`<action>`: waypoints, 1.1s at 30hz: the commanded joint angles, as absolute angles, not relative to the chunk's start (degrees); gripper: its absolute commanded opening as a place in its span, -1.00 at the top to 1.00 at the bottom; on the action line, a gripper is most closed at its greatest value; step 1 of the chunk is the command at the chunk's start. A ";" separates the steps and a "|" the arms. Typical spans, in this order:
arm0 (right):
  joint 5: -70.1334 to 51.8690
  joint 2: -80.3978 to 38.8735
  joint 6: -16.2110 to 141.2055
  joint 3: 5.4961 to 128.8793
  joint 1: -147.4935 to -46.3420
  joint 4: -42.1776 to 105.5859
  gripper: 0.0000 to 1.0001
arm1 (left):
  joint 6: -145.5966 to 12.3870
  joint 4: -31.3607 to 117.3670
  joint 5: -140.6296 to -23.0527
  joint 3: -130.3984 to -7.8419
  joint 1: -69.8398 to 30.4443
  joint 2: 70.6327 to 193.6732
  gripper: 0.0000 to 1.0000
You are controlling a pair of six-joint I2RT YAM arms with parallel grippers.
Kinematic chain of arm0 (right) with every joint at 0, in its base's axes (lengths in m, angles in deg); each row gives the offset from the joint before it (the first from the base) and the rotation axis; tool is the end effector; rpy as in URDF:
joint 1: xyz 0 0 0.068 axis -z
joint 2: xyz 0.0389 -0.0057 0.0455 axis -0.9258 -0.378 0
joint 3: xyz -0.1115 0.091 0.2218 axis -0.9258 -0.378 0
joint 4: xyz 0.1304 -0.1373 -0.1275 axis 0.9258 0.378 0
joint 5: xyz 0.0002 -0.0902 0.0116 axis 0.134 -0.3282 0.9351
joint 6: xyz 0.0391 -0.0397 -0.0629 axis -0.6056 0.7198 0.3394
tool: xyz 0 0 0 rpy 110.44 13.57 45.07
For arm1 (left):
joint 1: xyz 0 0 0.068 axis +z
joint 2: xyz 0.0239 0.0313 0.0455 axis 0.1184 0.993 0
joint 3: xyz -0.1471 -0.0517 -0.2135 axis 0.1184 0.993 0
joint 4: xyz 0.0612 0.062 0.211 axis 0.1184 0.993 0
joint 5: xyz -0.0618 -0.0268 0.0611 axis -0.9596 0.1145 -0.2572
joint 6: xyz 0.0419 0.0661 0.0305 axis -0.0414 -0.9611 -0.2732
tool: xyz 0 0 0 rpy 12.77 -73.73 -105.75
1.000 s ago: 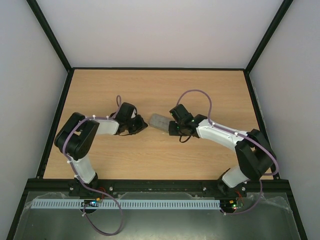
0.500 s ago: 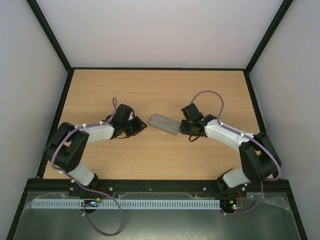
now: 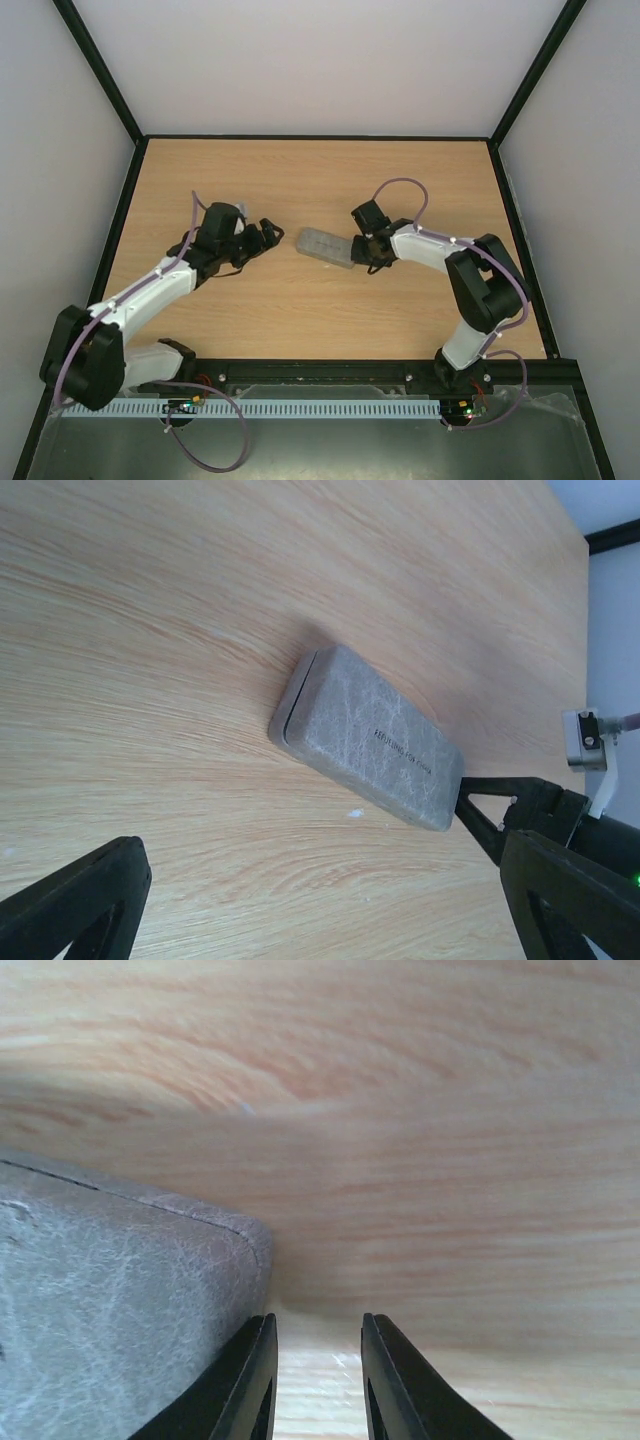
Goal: Organize the sunglasses
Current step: Adjust the sunglasses case at the center of the board.
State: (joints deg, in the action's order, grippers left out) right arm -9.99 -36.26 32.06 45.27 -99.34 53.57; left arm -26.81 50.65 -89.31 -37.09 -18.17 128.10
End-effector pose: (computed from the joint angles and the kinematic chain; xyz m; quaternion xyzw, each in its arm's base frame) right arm 0.2553 0.1668 0.1351 0.0359 0.9746 0.1682 0.1434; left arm 0.2314 -0.1297 0.2116 -0.1426 0.8762 -0.3705 0.2733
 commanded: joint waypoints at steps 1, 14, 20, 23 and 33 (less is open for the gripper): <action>-10.75 -38.90 32.59 49.90 -99.34 52.56 0.45 | -30.46 58.24 -85.38 -36.92 -16.14 122.89 -0.98; -23.95 -29.20 34.63 45.59 -97.11 52.45 -0.35 | -36.44 57.96 -77.50 -33.86 -11.50 115.96 -0.98; -32.84 -19.28 36.04 43.04 -92.06 51.69 -0.97 | -45.74 49.58 -66.11 -32.18 -10.30 115.85 -0.98; -35.48 -17.84 39.26 40.49 -89.07 46.29 -0.97 | -49.70 44.41 -61.61 -29.95 -8.60 116.76 -0.98; -35.83 -13.02 44.69 26.84 -70.89 21.34 -0.97 | -58.01 26.89 -62.53 -20.35 -0.96 120.47 -0.98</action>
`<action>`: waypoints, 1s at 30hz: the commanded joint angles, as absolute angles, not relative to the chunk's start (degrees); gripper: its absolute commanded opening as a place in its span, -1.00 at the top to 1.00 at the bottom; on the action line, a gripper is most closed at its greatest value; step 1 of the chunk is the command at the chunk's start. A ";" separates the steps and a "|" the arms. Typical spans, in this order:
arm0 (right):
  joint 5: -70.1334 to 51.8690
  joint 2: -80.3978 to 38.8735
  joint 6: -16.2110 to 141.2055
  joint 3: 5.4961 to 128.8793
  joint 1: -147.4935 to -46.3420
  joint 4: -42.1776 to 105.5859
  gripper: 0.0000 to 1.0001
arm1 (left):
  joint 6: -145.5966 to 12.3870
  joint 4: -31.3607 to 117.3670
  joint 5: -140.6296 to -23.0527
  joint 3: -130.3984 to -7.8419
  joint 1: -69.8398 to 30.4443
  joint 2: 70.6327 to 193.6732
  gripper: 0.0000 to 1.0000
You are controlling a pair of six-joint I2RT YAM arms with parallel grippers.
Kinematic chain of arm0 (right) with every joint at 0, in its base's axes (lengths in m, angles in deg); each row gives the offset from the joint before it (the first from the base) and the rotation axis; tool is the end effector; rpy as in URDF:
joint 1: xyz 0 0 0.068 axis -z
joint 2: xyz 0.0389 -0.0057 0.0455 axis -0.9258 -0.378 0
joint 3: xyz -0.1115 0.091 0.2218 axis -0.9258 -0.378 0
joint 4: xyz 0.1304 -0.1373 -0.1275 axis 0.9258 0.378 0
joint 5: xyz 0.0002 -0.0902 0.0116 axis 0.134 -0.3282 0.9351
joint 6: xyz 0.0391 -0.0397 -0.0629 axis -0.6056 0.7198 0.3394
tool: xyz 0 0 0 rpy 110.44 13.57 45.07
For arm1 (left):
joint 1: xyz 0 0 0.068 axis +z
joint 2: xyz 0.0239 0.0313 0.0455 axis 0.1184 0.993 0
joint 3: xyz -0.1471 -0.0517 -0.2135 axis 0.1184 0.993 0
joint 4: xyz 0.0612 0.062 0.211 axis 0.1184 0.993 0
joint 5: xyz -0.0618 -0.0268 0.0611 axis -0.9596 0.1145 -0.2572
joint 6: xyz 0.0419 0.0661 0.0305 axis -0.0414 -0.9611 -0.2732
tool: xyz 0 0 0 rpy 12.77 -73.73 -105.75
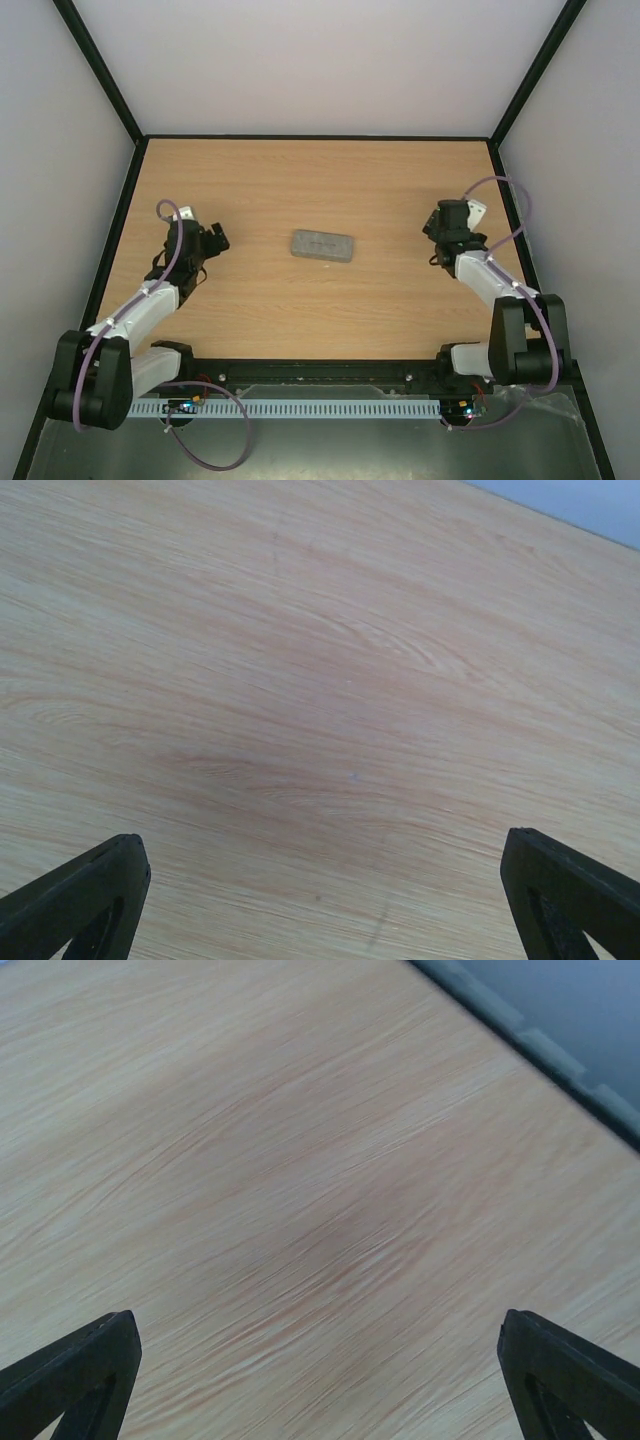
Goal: Organize the sunglasses
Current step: Adjust the sunglasses case at the center of the board, then reset both arms
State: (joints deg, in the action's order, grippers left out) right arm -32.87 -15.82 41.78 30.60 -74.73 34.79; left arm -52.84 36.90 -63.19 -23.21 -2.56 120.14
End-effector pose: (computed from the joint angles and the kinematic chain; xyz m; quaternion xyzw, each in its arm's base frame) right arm 0.2720 0.0124 0.1885 0.2183 0.8753 0.0006 0.4316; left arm 0.2358 -0.0254 0.1925 -0.1648 0.8430 -0.0765 0.5062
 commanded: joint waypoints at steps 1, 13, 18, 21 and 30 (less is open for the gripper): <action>-36.25 -13.05 45.16 25.91 -70.19 19.02 -0.97 | -58.73 25.45 -62.75 -20.15 -0.51 120.53 -0.99; -45.43 -22.07 48.48 20.21 -69.54 -4.68 -0.97 | -63.18 17.41 -63.61 -22.44 2.99 126.62 -0.99; -46.66 -24.99 47.04 17.65 -69.54 -11.07 -0.97 | -69.75 3.99 -62.56 -16.90 4.63 127.88 -0.99; -48.29 -25.22 48.76 16.37 -69.54 -15.67 -0.97 | -69.85 -6.56 -63.39 -11.25 5.81 130.05 -0.98; -45.49 -24.72 51.53 12.53 -69.72 -23.78 -0.97 | -70.95 -14.27 -65.70 -12.48 7.24 135.64 -0.99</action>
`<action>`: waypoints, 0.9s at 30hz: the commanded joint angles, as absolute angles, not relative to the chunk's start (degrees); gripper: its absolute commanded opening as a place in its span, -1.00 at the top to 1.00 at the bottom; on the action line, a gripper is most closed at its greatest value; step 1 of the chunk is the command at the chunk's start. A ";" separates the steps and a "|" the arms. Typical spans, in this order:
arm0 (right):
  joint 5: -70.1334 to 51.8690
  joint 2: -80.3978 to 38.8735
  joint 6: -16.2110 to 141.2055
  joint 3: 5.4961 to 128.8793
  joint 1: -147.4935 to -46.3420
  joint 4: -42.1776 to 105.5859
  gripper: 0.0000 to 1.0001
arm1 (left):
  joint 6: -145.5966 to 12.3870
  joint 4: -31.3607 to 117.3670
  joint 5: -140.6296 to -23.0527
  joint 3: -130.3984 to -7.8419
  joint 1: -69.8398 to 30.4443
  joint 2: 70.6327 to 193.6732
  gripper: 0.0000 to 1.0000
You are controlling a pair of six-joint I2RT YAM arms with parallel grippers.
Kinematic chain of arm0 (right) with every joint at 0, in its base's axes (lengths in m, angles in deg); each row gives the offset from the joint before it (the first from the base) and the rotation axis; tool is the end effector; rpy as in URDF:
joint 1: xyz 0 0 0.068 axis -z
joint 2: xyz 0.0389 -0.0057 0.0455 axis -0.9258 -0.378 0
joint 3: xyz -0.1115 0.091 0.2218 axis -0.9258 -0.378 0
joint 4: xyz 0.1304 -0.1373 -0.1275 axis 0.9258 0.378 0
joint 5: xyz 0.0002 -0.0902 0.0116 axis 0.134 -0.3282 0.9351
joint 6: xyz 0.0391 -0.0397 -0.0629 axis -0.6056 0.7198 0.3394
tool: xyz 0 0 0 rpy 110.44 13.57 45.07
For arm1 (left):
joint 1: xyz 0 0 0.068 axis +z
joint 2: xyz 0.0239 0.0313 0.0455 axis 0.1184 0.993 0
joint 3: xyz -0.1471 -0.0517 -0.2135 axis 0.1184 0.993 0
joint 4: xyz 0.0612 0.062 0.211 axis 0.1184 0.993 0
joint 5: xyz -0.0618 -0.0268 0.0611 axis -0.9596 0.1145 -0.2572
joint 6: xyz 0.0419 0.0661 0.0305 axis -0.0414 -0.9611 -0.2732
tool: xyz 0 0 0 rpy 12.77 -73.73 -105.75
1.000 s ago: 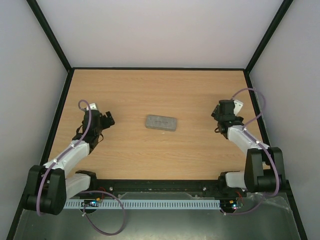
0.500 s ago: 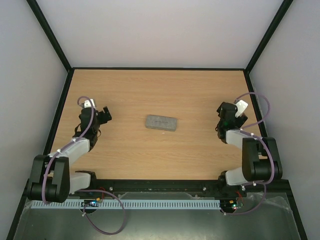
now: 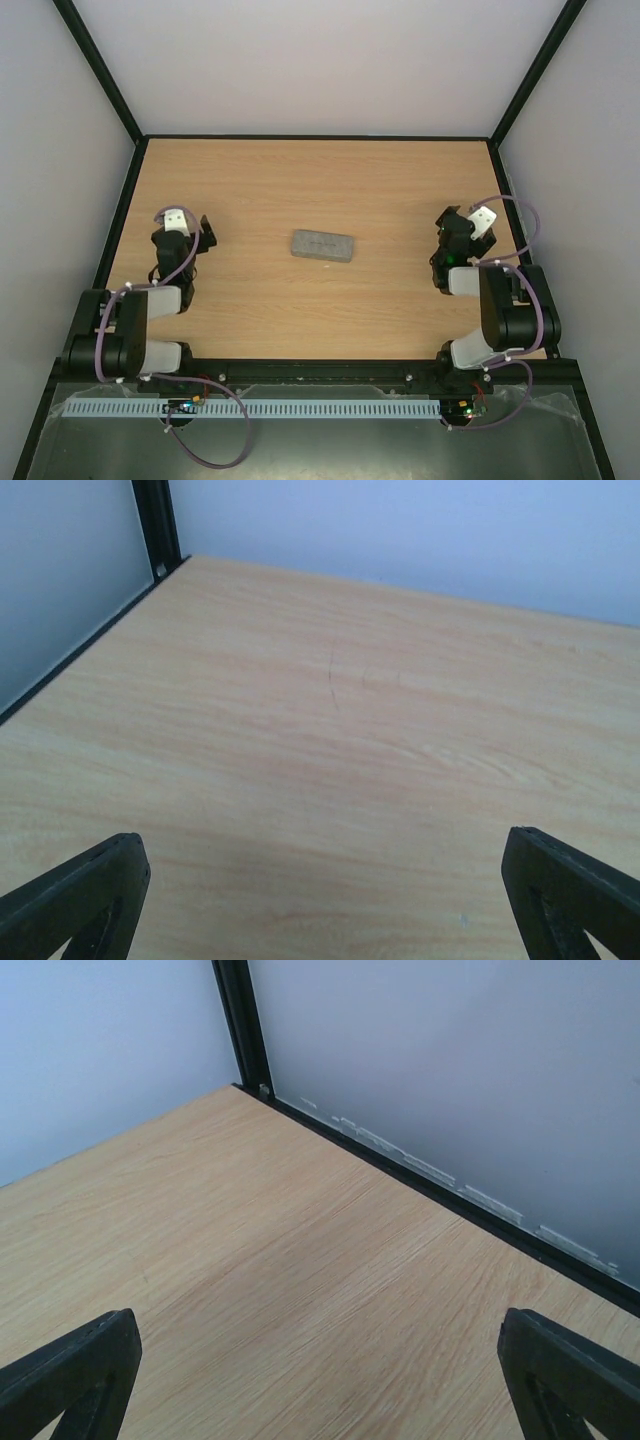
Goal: Organize the sunglasses
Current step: Reset both arms
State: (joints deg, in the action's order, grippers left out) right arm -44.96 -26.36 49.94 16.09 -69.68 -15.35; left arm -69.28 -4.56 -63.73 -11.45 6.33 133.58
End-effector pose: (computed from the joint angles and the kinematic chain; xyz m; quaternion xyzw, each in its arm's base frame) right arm 0.2908 -0.0253 0.1738 0.2629 0.7416 -0.0827 0.6116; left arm 0.2552 0.0106 0.1725 -0.1107 0.7719 0.0159 0.6259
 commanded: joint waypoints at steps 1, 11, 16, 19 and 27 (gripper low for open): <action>-44.96 -23.82 51.82 10.81 -69.80 -27.14 -0.97 | -71.13 -13.42 -65.86 -13.44 7.24 136.28 -0.99; -39.15 -20.98 54.80 -0.89 -69.89 -45.31 -0.97 | -74.47 -29.56 -71.29 -8.04 7.85 142.50 -0.99; -39.01 -21.13 54.88 -0.88 -69.90 -45.32 -0.97 | -74.64 -27.85 -71.99 -10.42 8.14 144.77 -0.99; -38.54 -21.01 55.21 -1.20 -69.85 -45.71 -0.97 | -74.66 -26.95 -71.75 -10.68 8.04 144.63 -0.99; -36.30 -26.59 57.36 -1.66 -70.49 -52.25 -0.97 | -74.78 -26.67 -70.91 -10.84 7.68 144.73 -0.99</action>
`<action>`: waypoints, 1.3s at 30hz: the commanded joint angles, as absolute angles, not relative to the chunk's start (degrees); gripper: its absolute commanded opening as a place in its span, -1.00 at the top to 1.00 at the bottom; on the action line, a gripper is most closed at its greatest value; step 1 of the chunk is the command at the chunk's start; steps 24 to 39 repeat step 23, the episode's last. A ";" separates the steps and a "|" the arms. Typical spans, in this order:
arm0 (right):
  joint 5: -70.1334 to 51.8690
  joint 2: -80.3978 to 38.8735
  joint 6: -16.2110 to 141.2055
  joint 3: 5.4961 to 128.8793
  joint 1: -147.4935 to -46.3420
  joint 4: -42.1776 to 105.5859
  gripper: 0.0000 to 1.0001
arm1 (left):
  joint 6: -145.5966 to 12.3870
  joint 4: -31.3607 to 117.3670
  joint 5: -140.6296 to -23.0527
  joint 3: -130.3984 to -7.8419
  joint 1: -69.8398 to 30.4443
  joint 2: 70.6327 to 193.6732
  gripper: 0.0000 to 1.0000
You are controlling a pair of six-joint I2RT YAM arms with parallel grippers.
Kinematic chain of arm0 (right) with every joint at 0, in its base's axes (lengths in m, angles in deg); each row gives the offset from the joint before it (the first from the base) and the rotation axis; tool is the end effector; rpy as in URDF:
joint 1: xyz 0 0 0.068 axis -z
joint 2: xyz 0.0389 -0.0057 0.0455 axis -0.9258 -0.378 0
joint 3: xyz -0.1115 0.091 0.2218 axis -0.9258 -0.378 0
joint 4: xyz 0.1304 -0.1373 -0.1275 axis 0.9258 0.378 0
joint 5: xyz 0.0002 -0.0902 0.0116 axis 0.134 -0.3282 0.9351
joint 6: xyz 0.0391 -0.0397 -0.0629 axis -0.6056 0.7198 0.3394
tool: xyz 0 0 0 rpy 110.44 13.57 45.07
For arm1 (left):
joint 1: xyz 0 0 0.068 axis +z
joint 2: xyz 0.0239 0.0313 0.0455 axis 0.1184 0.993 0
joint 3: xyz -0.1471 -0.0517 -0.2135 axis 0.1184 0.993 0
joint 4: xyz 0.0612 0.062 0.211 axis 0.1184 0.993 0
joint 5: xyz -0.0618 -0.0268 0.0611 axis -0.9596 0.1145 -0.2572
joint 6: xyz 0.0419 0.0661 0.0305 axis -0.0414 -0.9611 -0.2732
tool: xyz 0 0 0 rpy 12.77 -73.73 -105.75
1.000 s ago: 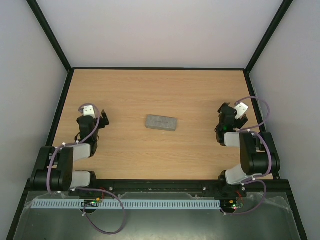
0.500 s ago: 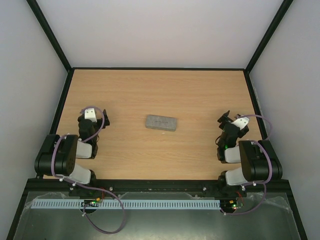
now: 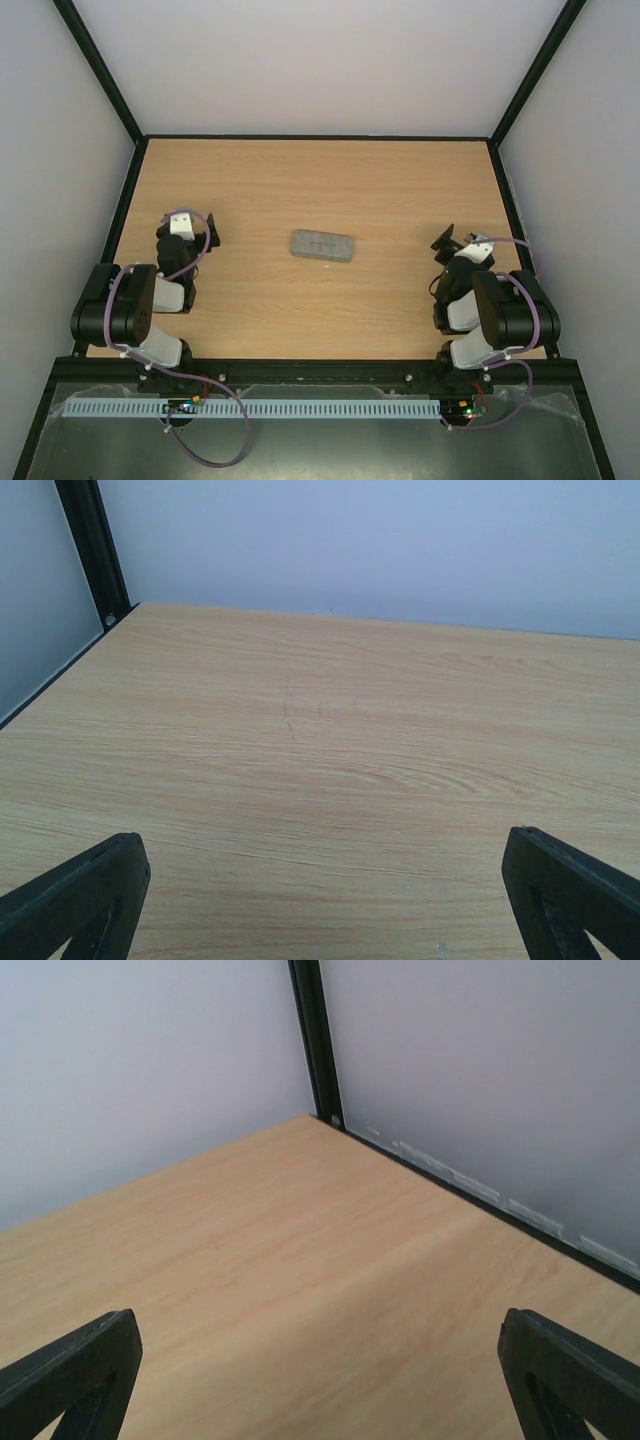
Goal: Organize the sunglasses
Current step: Reset both arms
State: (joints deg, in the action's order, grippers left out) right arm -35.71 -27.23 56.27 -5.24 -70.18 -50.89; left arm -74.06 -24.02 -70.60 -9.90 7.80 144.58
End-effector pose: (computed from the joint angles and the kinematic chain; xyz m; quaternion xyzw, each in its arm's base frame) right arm 0.2338 -0.0143 0.1603 0.1795 0.6979 -0.0259 0.6928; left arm 0.2695 0.0086 0.1675 -0.0506 0.7399 0.0010 0.6708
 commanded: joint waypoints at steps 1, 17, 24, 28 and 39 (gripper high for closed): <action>-35.45 -28.23 58.00 0.47 -70.51 -51.45 -0.97 | -74.84 -26.69 -70.78 -10.84 7.57 144.73 -0.99; -34.89 -27.18 58.01 2.90 -70.60 -44.56 -0.97 | -74.93 -26.79 -70.33 -10.78 7.29 144.64 -0.99; -27.78 -27.37 61.13 3.86 -70.69 -42.94 -0.97 | -74.94 -26.79 -70.31 -10.75 7.33 144.64 -0.99; -27.78 -27.37 61.13 3.86 -70.69 -42.94 -0.97 | -74.94 -26.79 -70.31 -10.75 7.33 144.64 -0.99; -27.78 -27.37 61.13 3.86 -70.69 -42.94 -0.97 | -74.94 -26.79 -70.31 -10.75 7.33 144.64 -0.99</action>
